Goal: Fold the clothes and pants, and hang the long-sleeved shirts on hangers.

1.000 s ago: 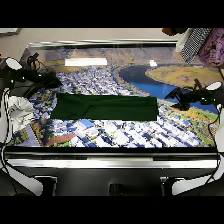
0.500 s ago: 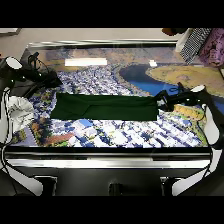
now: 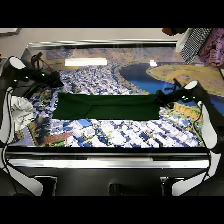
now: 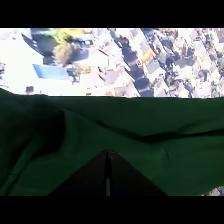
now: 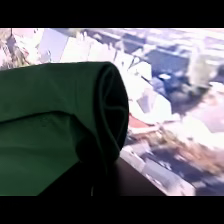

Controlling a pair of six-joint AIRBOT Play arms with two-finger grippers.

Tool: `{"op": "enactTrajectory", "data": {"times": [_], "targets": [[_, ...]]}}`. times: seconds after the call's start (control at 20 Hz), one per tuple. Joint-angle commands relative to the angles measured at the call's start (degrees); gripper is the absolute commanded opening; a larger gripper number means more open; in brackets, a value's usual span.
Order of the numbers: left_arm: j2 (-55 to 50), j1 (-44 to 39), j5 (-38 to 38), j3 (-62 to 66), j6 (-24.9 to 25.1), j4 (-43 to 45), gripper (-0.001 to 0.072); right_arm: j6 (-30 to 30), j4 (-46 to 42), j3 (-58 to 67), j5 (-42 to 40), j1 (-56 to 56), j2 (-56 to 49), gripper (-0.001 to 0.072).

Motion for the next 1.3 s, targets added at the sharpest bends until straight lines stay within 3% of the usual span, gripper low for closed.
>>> {"op": "enactTrajectory", "data": {"times": [0.0, 0.35, 0.6, 0.9, 1.25], "targets": [[-2.08, -5.46, 0.74, 0.0, -3.58, -1.95, 0.0018, 5.64, -12.57, 5.79, 8.87, 0.04, 4.42, 0.0028], [-9.33, -26.88, 12.0, 0.02, -10.51, -10.43, 0.0018, 11.87, -20.7, 19.54, 21.44, 0.04, 9.7, 0.0028], [-12.46, -39.78, 24.68, 0.02, -10.67, -16.96, 0.0018, 15.41, -20.9, 24.52, 28.26, 0.04, 12.35, 0.0028], [-16.65, -47.45, 38.07, 0.04, -14.51, -30.51, 0.0017, 15.58, -20.94, 24.52, 31.71, 0.04, 17.25, 0.0028], [-19.76, -51.89, 41.18, 0.07, -14.47, -41.29, 0.0017, 15.78, -21.03, 24.52, 32.26, 0.04, 20.61, 0.0028]]}}
